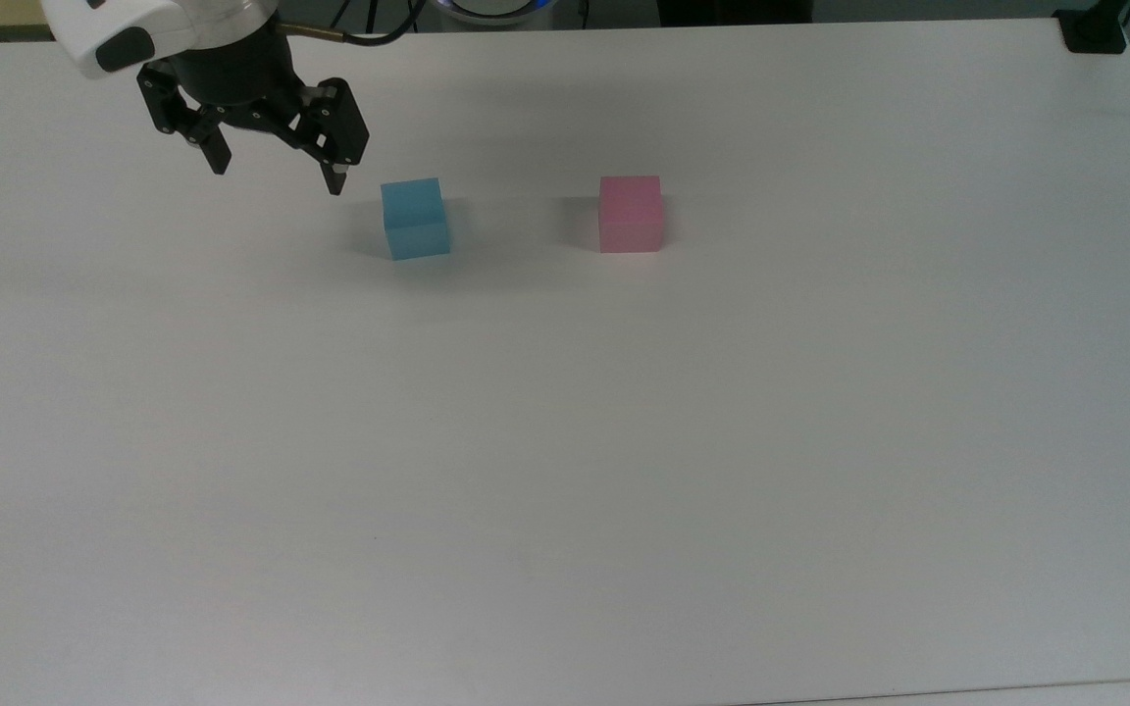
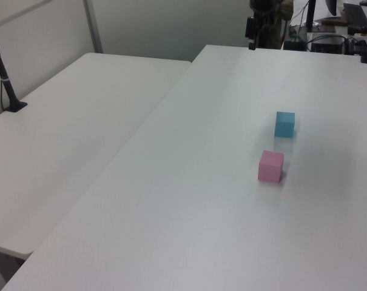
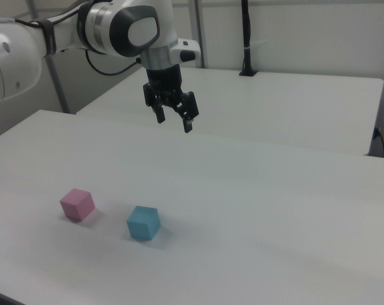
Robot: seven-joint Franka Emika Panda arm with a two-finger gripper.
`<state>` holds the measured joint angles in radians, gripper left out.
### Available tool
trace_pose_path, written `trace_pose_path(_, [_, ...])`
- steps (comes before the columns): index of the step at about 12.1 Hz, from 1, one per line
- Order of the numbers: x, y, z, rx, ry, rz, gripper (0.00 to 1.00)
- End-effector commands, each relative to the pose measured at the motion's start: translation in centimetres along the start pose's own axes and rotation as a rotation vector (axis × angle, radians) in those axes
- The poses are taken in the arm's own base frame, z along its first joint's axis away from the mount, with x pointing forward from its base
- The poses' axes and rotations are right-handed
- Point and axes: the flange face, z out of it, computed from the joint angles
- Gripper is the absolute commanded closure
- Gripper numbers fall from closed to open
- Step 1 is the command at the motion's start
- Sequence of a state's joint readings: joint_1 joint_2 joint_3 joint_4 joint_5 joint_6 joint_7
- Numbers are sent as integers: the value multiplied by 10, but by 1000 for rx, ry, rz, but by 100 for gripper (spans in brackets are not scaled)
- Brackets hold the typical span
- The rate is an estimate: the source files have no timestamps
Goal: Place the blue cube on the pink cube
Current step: 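Move the open gripper over the blue cube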
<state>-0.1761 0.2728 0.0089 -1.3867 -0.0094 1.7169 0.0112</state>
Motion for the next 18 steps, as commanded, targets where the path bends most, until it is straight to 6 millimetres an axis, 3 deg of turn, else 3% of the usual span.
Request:
trace_pose_path(1, [-20,37,-27,-7,-15,-37,0])
trace_pose_path(11, [-21,23,-20,-15,-40,-106,0])
trace_pose_path(14, [-31,11,-24,-8,-97,-131,0])
trace_pose_path(15, [-43,-11,-29,-10,-98,-169,0])
trace_pose_path(18, [-70,-12,-30,-17,-109,-218,0])
